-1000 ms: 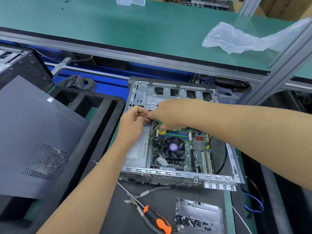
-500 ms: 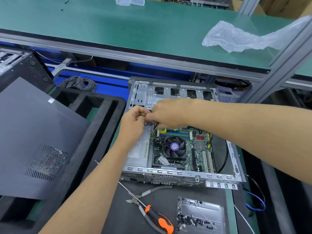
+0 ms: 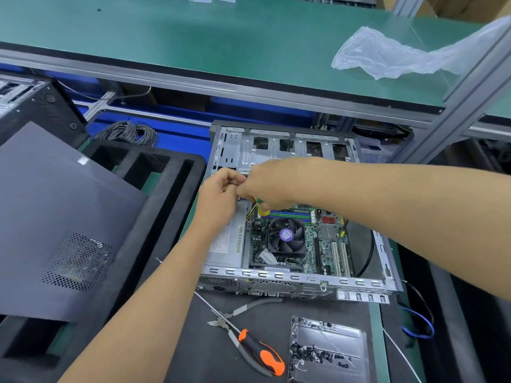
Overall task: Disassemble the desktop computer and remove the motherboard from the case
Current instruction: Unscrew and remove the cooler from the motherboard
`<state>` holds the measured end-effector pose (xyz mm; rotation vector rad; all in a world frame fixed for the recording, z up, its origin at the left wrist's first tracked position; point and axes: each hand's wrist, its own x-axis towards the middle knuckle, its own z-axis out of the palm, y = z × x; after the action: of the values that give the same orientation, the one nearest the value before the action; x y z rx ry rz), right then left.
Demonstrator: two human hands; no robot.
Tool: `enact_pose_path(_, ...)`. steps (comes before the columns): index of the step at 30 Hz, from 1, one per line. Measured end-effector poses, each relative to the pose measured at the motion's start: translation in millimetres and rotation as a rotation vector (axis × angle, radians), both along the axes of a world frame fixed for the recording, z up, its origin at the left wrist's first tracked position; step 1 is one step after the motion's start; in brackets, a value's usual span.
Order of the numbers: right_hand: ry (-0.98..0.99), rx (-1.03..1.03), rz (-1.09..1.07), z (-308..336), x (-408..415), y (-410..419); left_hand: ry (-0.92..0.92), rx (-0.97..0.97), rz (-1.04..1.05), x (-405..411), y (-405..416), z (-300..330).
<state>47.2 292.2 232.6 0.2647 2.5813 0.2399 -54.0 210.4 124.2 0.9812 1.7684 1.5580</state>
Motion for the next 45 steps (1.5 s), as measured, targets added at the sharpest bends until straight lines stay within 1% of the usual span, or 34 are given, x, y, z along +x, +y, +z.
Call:
enact_pose_path(2, 0.018, -0.030, -0.046, 1, 1, 3, 0.008, 0.007, -0.016, 0, 0, -1)
enact_pose_path(3, 0.051, -0.059, -0.110, 0, 2, 4, 0.009, 0.013, -0.022, 0, -1, -1)
enact_pose_path(6, 0.129, -0.219, -0.401, -6, 5, 4, -0.011, 0.011, -0.008, -1, 0, -1)
enact_pose_path(7, 0.151, -0.242, -0.464, -8, 5, 3, -0.024, 0.013, -0.002, -1, 0, -1)
enact_pose_path(8, 0.164, -0.228, -0.481, -9, 4, 2, -0.032, 0.014, 0.003, -1, 1, -1)
enact_pose_path(9, 0.163, -0.173, -0.449, -9, 3, 2, -0.029, 0.011, 0.005, -2, 1, -2)
enact_pose_path(11, 0.127, -0.047, -0.316, -8, 1, 1, -0.005, 0.001, -0.002, -2, 1, -2)
enact_pose_path(14, 0.015, -0.023, -0.084, -5, 0, 2, 0.014, 0.001, -0.021, -1, 0, -2)
enact_pose_path(16, -0.009, -0.018, -0.005, -4, 0, 2, 0.017, 0.005, -0.032, 0, -1, -1)
enact_pose_path(18, 0.087, -0.072, -0.057, -4, 3, 4, 0.088, -0.002, -0.065, 3, -2, 1)
enact_pose_path(20, 0.216, -0.173, -0.205, -5, 6, 7, 0.213, -0.045, -0.127, 6, -4, 0)
enact_pose_path(21, 0.249, -0.203, -0.268, -5, 8, 6, 0.262, -0.075, -0.183, 8, -6, -1)
enact_pose_path(23, 0.250, -0.233, -0.379, -6, 10, 6, 0.331, -0.121, -0.310, 10, -7, -2)
enact_pose_path(25, 0.224, -0.220, -0.471, -3, 8, 6, 0.354, -0.148, -0.375, 9, -6, -3)
enact_pose_path(27, 0.186, -0.143, -0.490, 0, 7, 6, 0.322, -0.180, -0.348, 9, -4, -3)
enact_pose_path(29, 0.197, -0.153, -0.497, 1, 7, 5, 0.269, -0.157, -0.327, 8, -2, -3)
enact_pose_path(31, 0.274, -0.209, -0.512, 2, 10, 2, 0.271, -0.131, -0.312, 10, -2, 0)
enact_pose_path(32, 0.338, -0.201, -0.510, 3, 12, 0, 0.279, -0.117, -0.299, 9, -1, 0)
enact_pose_path(34, 0.449, -0.110, -0.482, 3, 17, 0, 0.328, -0.084, -0.291, 10, 2, 2)
enact_pose_path(36, 0.490, -0.067, -0.500, 1, 21, 1, 0.368, -0.083, -0.276, 15, 5, 2)
enact_pose_path(37, 0.513, -0.102, -0.544, 0, 24, 1, 0.370, -0.087, -0.258, 17, 7, 1)
enact_pose_path(39, 0.609, -0.254, -0.632, -3, 30, 2, 0.362, -0.085, -0.201, 21, 8, -3)
enact_pose_path(40, 0.657, -0.312, -0.633, -6, 33, 2, 0.363, -0.085, -0.180, 22, 8, -5)
enact_pose_path(42, 0.726, -0.368, -0.582, -12, 37, -1, 0.360, -0.091, -0.167, 23, 9, -4)
enact_pose_path(45, 0.838, -0.432, -0.563, -20, 42, -7, 0.377, -0.094, -0.244, 20, 8, -4)
